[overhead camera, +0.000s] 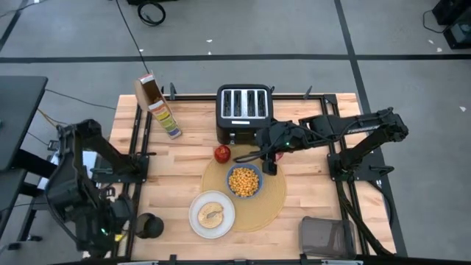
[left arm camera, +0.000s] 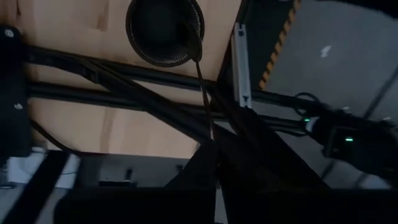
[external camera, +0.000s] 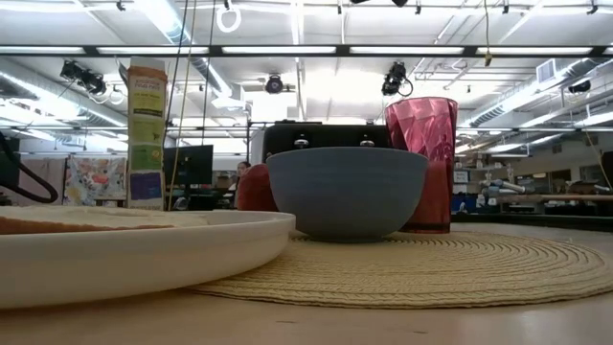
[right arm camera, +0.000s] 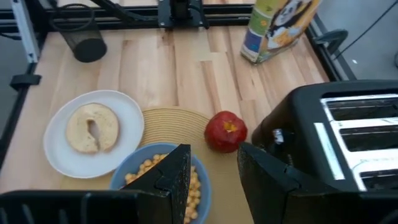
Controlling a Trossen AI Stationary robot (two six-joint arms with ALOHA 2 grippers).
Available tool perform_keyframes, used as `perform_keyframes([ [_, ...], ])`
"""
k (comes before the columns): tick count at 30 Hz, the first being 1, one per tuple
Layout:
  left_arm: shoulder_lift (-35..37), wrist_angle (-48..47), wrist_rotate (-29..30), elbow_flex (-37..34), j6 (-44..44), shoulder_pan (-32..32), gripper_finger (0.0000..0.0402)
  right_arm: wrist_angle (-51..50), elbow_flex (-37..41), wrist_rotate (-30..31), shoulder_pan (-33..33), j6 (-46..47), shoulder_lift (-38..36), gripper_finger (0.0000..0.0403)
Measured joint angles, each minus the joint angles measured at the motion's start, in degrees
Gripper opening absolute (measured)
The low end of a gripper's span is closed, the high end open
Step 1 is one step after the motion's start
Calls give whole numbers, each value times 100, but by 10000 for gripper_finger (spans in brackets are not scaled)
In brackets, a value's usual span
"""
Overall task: Arrange a breakfast setting
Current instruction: Put the spoon on the placemat to the right of the bowl
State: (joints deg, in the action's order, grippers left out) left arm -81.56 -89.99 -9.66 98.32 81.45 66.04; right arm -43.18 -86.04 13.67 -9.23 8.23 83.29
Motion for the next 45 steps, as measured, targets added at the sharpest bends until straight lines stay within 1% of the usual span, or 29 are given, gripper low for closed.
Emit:
perform_keyframes([
  [6, 569, -5, 105, 2, 690, 118, 9, 7, 19, -36, -316, 198, -1, 140],
  [8, 739, -7, 271, 2, 886, 146, 9, 52, 102, -55, -475, 215, -9, 140],
  [10, 893, -3, 646, 2, 1093, 146, 9, 64, 190, -186, -647, 216, -9, 140],
  [13, 1118, 59, 1554, 2, 1235, 132, 9, 261, 420, -430, -935, 245, -9, 140],
  [16, 1319, 197, 2532, 2, 1267, 47, 9, 336, 588, -407, -1249, 383, -4, 140],
  [20, 1507, 625, 4127, 3, 1032, -4, 9, 437, 645, 299, -1641, 509, -4, 140],
  [22, 1559, 927, 4951, 4, 671, -4, 9, 596, 645, 734, -1817, 514, -6, 140],
  [24, 1578, 1245, 5655, 4, 241, -13, 9, 858, 645, 1063, -1965, 496, -9, 140],
  [27, 1578, 1746, 6451, 4, -343, -147, 9, 1540, 645, 1515, -2160, 121, -9, 140],
  [29, 1578, 2170, 6782, 4, -806, -286, 9, 2194, 645, 1734, -2259, -414, -9, 140],
  [31, 1576, 2695, 6945, 4, -1395, -473, 9, 2989, 645, 1871, -2314, -1133, -9, 140],
  [34, 1572, 3657, 6943, 4, -2493, -779, 9, 4270, 645, 1934, -2325, -2212, -9, 142],
  [37, 1556, 4786, 6733, 4, -3717, -1046, 9, 5435, 645, 1932, -2209, -3014, -9, 149],
  [39, 1505, 5577, 6585, 4, -4513, -1214, 9, 5991, 643, 1846, -2094, -3398, -9, 161],
  [40, 1467, 5959, 6452, 4, -4932, -1299, 9, 6206, 643, 1758, -2035, -3562, -11, 169],
  [42, 1384, 6604, 6003, 4, -5649, -1477, 9, 6538, 643, 1508, -1927, -3889, -11, 189],
  [45, 1257, 7252, 5420, 4, -6233, -1814, 9, 6943, 643, 1057, -1784, -4316, -9, 220],
])
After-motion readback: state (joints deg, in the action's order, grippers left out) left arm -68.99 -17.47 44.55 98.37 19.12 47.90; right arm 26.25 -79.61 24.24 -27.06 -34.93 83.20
